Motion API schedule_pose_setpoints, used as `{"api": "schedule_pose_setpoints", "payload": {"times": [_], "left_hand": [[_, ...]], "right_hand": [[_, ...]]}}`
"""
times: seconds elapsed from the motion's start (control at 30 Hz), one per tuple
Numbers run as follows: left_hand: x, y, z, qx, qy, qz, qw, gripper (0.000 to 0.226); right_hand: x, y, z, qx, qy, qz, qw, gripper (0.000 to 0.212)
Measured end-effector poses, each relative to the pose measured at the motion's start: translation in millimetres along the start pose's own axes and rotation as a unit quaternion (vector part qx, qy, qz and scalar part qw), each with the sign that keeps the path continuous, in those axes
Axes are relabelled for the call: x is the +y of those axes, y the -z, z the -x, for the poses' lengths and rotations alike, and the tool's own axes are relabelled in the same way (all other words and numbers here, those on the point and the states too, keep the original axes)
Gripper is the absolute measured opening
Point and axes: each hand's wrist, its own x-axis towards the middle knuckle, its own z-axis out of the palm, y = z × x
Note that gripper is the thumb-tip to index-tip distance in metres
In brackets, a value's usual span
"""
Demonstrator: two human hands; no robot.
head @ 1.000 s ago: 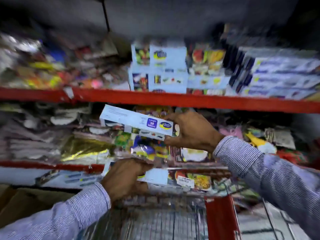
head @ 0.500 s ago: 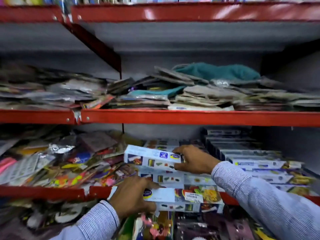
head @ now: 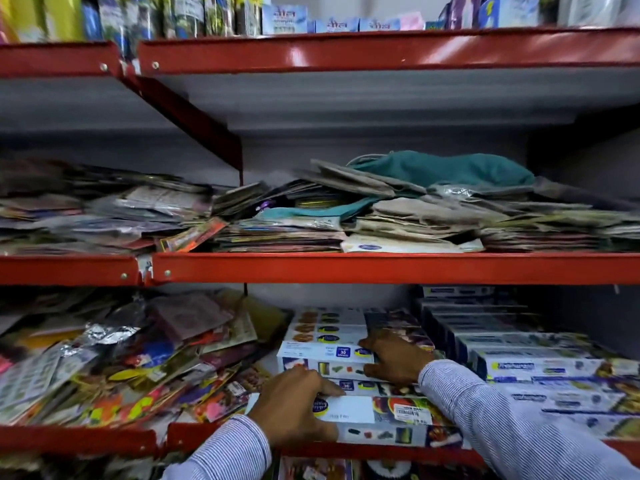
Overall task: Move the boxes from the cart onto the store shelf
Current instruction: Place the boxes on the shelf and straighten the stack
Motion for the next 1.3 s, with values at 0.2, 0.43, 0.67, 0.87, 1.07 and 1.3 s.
{"api": "schedule_pose_setpoints", "payload": {"times": [0.2,0.43,0.67,0.87,1.07,1.3], "left_hand": [[-4.6,-2.2,-2.9,-0.009,-0.001,-0.010,1.000,0.065],[-9.6,-4.9,-20.0,-0.011,-0.003,-0.005,1.000,0.074],[-4.9,-0.2,-42.0,0.016,-0.005,-0.009,1.000,0.062],[-9.9,-9.5,-66.8,0.057,-0.002,-0.016,0.998,0.063],[-11.2,-32.8,-70.4,0.092,-0.017,-0.133,0.987,0.062],[-16.6,-45.4,-71.2,0.118,-0.032,-0.075,0.990,0.053]], "right_hand": [[7.1,-9.8,-3.5,0.033,0.024,-0.008,0.999,0.055],[21.2,-4.9,-13.5,0.015,0.041,-0.009,0.999,0.046],[35.0,2.7,-14.4,0.021,-0.008,-0.117,0.993,0.035],[39.9,13.8,12.0,0.078,-0.025,-0.122,0.989,0.028],[24.2,-6.9,43.0,0.165,-0.008,-0.070,0.984,0.031],[10.1,-38.4,51.8,0.168,-0.013,-0.017,0.986,0.063]]}}
